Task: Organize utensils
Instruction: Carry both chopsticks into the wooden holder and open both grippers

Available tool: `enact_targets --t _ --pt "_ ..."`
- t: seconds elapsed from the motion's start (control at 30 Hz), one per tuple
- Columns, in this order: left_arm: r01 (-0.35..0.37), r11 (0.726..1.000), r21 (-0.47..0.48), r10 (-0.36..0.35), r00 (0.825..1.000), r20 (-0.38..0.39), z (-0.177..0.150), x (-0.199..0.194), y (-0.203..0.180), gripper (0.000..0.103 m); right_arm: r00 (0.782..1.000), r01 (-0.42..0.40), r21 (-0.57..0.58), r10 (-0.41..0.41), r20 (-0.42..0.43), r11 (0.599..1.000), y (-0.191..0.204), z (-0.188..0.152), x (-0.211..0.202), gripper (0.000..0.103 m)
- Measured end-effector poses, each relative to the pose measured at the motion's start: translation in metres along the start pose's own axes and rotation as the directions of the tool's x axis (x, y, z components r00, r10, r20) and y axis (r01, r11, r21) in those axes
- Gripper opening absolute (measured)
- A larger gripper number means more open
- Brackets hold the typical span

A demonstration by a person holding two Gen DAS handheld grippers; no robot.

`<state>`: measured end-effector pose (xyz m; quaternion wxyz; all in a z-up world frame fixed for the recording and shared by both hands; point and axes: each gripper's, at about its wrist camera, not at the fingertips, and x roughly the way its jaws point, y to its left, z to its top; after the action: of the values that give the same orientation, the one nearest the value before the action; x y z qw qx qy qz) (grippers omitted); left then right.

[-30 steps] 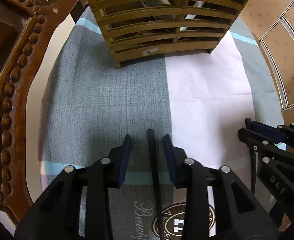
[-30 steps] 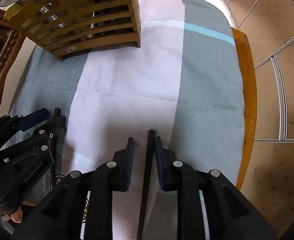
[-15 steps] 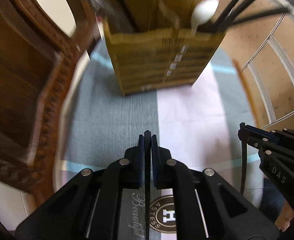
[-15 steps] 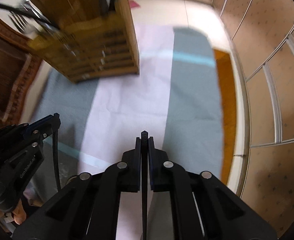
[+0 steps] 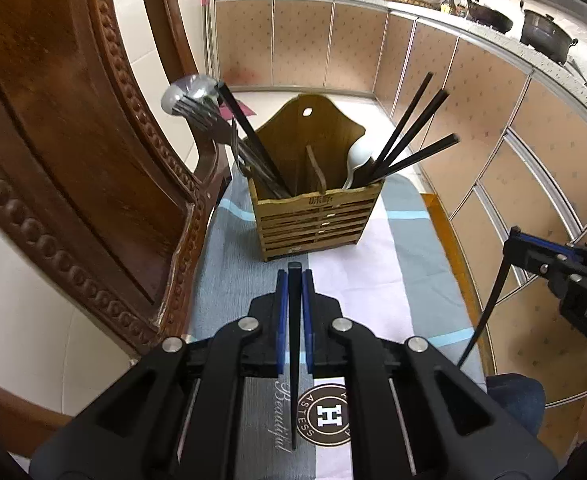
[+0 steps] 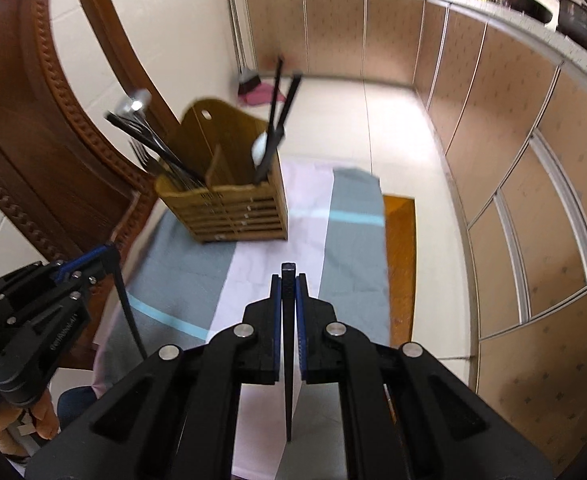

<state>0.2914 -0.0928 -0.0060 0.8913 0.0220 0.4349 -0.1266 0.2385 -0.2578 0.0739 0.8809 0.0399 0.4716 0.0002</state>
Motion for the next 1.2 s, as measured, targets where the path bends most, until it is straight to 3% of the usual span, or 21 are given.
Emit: enact_targets --t 0.4,0.77,1.2 --pt "-0.016 1.000 -0.020 0.019 0.991 0.131 -0.003 -0.046 -0.001 0.007 0.994 0.014 -0.024 -0.011 0.106 1.000 0.014 -0.005 -0.041 0.007" --pt "-0.019 0.999 -0.044 0.025 0.990 0.141 -0.013 -0.047 0.009 0.007 0.995 0.033 -0.039 -0.030 0.091 0.999 0.024 -0.009 -0.032 0.007" --pt "0.000 0.999 -0.046 0.011 0.970 0.242 0.015 -0.094 0.013 0.007 0.984 0.020 -0.044 -0.012 0.180 0.999 0.029 0.013 -0.060 0.007"
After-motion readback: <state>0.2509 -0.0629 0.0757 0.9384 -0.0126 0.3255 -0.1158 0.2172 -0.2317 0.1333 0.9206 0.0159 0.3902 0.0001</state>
